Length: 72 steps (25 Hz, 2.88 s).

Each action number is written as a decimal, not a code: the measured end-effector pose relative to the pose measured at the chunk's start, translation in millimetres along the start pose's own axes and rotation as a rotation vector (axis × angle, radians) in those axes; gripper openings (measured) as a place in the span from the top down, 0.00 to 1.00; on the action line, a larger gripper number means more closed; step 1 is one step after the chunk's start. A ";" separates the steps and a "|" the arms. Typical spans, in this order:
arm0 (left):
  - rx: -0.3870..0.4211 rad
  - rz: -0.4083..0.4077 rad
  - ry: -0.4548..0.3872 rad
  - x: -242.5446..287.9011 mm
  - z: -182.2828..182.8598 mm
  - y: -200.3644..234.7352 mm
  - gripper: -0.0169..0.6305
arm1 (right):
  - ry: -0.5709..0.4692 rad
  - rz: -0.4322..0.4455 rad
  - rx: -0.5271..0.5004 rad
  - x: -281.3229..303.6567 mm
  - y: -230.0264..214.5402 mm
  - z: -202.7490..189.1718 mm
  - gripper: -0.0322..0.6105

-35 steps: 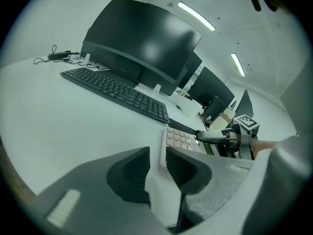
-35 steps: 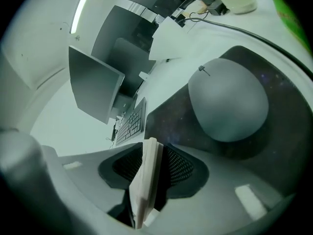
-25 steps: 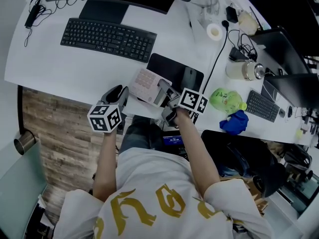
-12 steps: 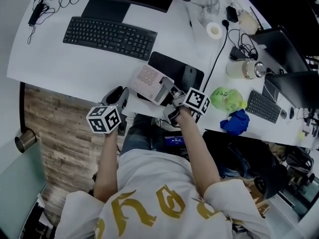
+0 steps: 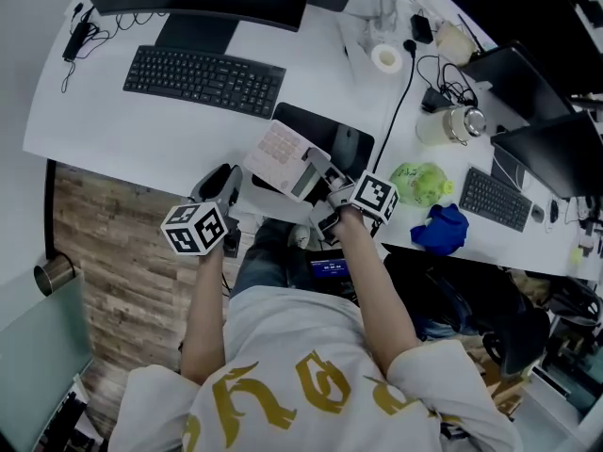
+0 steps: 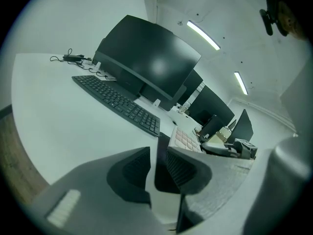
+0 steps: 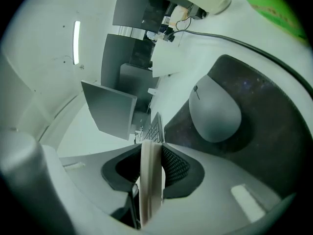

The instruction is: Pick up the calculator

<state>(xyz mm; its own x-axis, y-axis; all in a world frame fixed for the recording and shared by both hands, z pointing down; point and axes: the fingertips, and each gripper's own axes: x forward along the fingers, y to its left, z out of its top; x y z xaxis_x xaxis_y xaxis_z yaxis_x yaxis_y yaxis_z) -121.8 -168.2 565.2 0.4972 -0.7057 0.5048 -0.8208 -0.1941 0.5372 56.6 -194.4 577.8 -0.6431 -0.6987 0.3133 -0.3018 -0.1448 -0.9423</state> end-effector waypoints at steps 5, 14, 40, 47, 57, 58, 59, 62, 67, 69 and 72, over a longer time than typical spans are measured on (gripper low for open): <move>0.016 0.010 -0.062 -12.6 9.3 -17.9 0.83 | 0.005 0.019 -0.014 -18.9 14.3 -4.6 0.76; 0.061 0.032 -0.186 -54.9 26.4 -58.6 0.84 | -0.007 0.051 -0.024 -57.3 40.1 -10.5 0.76; 0.130 -0.008 -0.291 -78.9 50.9 -104.5 0.88 | -0.066 0.141 -0.045 -90.4 82.8 5.1 0.76; 0.123 -0.004 -0.283 -77.6 42.1 -104.5 0.88 | -0.076 0.142 -0.043 -95.2 77.3 11.2 0.76; 0.114 0.009 -0.287 -82.6 40.7 -95.8 0.88 | -0.102 0.136 -0.033 -97.4 73.7 16.7 0.76; 0.117 0.011 -0.288 -82.4 41.5 -95.5 0.88 | -0.102 0.135 -0.033 -97.0 73.5 16.8 0.76; 0.120 0.013 -0.288 -81.9 42.1 -95.5 0.89 | -0.101 0.133 -0.033 -96.5 73.3 16.6 0.76; 0.118 0.009 -0.278 -78.0 41.4 -95.0 0.89 | -0.098 0.128 -0.030 -94.8 71.4 15.8 0.76; 0.108 0.009 -0.269 -73.9 37.9 -91.1 0.89 | -0.093 0.119 -0.027 -91.9 67.6 15.0 0.76; 0.105 0.010 -0.268 -72.7 39.4 -88.3 0.89 | -0.091 0.120 -0.027 -88.6 67.5 15.5 0.76; 0.101 0.010 -0.272 -70.6 44.2 -83.8 0.89 | -0.093 0.119 -0.030 -81.9 67.8 18.2 0.76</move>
